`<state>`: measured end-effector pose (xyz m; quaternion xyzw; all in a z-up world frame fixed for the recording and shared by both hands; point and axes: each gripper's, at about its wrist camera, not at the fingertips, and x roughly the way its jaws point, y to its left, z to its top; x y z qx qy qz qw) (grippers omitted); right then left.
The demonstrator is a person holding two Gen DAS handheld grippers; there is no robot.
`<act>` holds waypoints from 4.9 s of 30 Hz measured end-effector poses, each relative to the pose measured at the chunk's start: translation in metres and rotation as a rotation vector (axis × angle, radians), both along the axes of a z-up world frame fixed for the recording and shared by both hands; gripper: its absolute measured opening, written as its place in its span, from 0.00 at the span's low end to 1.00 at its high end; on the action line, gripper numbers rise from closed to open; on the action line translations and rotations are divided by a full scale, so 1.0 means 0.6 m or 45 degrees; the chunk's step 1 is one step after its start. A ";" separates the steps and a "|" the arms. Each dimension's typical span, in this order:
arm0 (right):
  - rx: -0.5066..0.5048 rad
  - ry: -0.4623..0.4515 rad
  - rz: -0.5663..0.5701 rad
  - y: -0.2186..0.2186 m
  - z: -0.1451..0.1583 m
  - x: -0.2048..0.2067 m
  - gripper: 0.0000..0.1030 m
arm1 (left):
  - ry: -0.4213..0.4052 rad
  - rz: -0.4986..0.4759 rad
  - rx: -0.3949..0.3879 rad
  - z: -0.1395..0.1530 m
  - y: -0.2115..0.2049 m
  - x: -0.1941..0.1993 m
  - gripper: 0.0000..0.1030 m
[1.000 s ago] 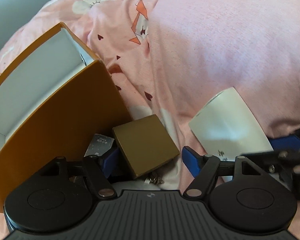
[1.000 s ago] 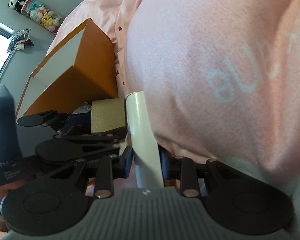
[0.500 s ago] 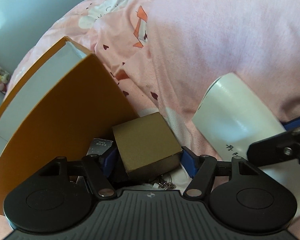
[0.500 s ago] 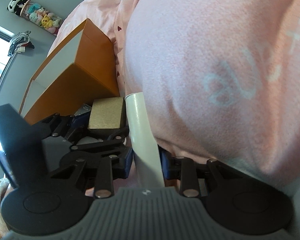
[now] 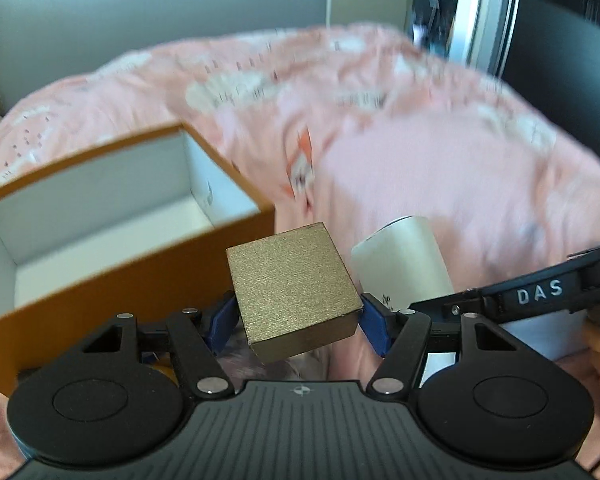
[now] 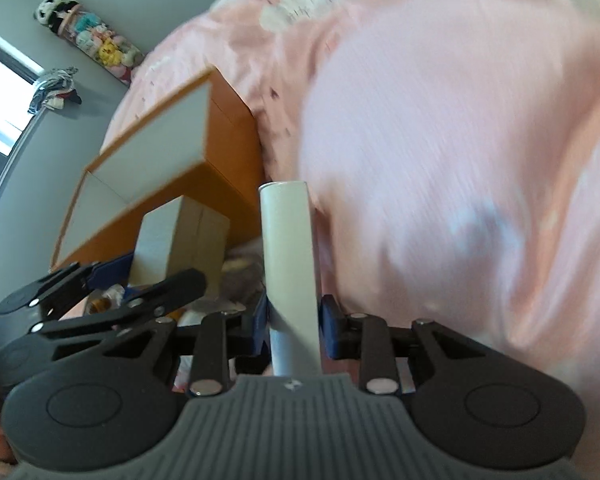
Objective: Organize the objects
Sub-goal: 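Grasp the gold cube box with the left tool while the right tool lifts the white card box, then carry the gold cube with the left tool while the right tool lowers the white box into the orange box, then open the right tool and withdraw it from the white box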
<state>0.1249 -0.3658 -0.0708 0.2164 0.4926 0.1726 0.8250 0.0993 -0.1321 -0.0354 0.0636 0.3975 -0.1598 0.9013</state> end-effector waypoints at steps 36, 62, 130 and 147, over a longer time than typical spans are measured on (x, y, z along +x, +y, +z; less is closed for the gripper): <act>-0.202 -0.069 0.245 0.312 0.040 0.254 0.28 | -0.178 0.420 -0.207 0.046 0.260 0.117 0.72; -0.374 0.058 0.385 0.369 -0.012 0.346 0.31 | 0.074 0.400 -0.195 -0.007 0.277 0.176 0.73; -0.448 0.025 0.626 0.362 0.020 0.387 0.46 | 0.264 0.259 -0.144 -0.031 0.258 0.189 0.73; -0.313 0.186 0.644 0.330 -0.048 0.335 0.29 | 0.621 0.119 0.001 -0.063 0.213 0.254 0.72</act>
